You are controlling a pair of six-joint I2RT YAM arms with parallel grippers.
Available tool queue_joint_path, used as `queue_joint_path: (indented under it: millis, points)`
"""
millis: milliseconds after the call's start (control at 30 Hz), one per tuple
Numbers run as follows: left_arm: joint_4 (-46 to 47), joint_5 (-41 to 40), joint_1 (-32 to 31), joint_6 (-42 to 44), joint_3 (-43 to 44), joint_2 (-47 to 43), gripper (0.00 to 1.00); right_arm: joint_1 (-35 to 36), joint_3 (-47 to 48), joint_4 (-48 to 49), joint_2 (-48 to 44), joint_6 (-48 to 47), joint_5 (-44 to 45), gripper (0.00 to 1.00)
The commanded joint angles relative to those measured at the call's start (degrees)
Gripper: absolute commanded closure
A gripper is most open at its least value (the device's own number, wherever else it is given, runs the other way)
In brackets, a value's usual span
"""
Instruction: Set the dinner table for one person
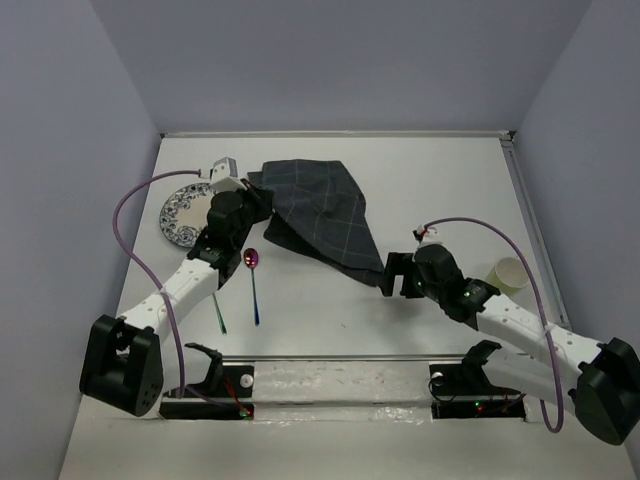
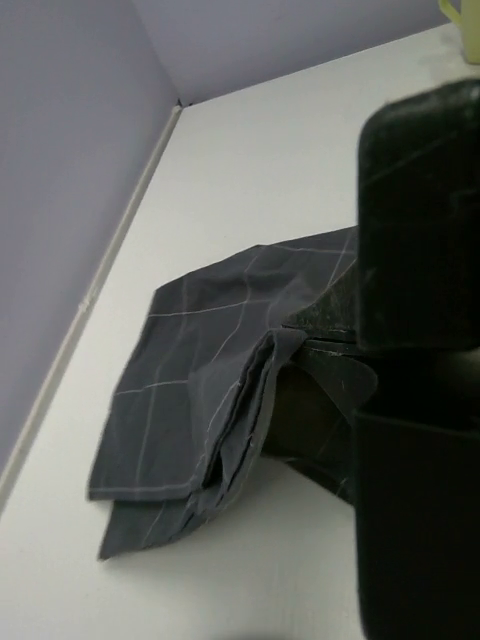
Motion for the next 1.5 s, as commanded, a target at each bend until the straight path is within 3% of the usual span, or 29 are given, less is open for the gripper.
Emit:
queue_joint_path:
  millis: [0,267,500,600,1033,1200,1367,1467]
  points:
    - [5.83,1.93,0.29,-3.84,-2.75,-0.38,1.0,0.17,2.96,-0.19,1.85,0.0,1.68,0.03]
    - [7.16,5.45,0.29,-4.46,-1.09,-0.02,1.0,0.17,6.56,9.13,15.28,0.0,-3.32,0.07]
    - [6.81,5.8,0.2,-4.11,2.08,-2.04,1.0,0.17,7.98,11.85,23.13,4.74,0.88,0.51]
    - [6.72,5.8,0.29,-3.76,2.43,-2.22,1.0,0.17,5.7,15.97,23.04,8.17,1.95,0.6]
    - [6.72,5.8,0.2,-3.67,2.34,-1.43,1.0,0.17,2.79,24.51,30.25,14.77,0.45,0.62]
    - [6.8,5.8,0.29,-3.76,2.43,-1.34,1.0,0.17,2.09,24.34,28.77,15.04,3.17,0.89]
    - [6.1,5.8,0.29,-3.41,5.32,-1.78,1.0,0.17,3.05,17.5,20.16,11.0,9.85,0.95]
    - [4.17,5.28,0.38,-2.62,9.01,-2.22,1.0,0.17,5.95,7.76,11.99,5.03,15.29,1.0]
